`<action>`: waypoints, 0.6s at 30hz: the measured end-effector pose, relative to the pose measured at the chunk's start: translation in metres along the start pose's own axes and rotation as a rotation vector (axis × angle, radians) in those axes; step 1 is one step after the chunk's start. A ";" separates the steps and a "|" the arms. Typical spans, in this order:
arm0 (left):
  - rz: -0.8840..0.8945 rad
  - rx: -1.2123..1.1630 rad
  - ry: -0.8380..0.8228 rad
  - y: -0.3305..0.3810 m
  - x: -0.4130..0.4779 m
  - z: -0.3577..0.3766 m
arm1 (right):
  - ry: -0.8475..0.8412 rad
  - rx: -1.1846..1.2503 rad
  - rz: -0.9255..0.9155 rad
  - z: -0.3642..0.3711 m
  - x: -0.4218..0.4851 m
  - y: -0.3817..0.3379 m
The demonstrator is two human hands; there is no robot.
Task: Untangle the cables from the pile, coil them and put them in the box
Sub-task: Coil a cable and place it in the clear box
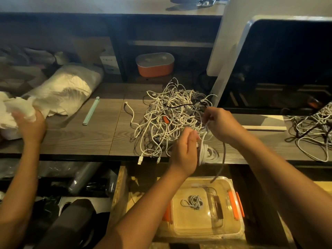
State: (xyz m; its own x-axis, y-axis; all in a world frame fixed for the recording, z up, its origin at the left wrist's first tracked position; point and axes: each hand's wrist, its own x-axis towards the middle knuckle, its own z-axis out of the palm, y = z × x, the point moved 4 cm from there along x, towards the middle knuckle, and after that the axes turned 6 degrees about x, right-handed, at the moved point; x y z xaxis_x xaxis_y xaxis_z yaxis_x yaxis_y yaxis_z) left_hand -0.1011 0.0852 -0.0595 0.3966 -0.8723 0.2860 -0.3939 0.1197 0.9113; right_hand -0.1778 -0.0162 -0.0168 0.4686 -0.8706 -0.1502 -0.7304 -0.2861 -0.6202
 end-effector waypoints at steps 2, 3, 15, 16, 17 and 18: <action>0.020 -0.071 0.006 0.013 0.002 -0.001 | -0.114 0.005 0.006 0.016 -0.003 0.004; 0.006 -0.116 0.020 0.017 0.003 -0.002 | -0.165 0.009 -0.031 0.023 -0.007 0.003; -0.066 0.246 0.455 -0.022 0.029 -0.043 | -0.369 -0.148 -0.277 0.076 -0.061 -0.017; -0.034 0.337 0.442 -0.027 0.034 -0.048 | -0.366 -0.170 -0.264 0.073 -0.063 -0.015; 0.016 0.442 0.400 -0.032 0.036 -0.051 | -0.347 -0.209 -0.262 0.067 -0.062 -0.014; 0.064 0.532 0.317 -0.037 0.036 -0.050 | -0.319 -0.237 -0.260 0.060 -0.058 -0.011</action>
State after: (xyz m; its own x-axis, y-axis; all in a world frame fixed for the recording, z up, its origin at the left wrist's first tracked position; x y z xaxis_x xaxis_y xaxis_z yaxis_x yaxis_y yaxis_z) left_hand -0.0308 0.0728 -0.0677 0.5529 -0.6785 0.4836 -0.7521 -0.1567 0.6401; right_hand -0.1674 0.0618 -0.0469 0.7528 -0.6024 -0.2653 -0.6447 -0.5935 -0.4817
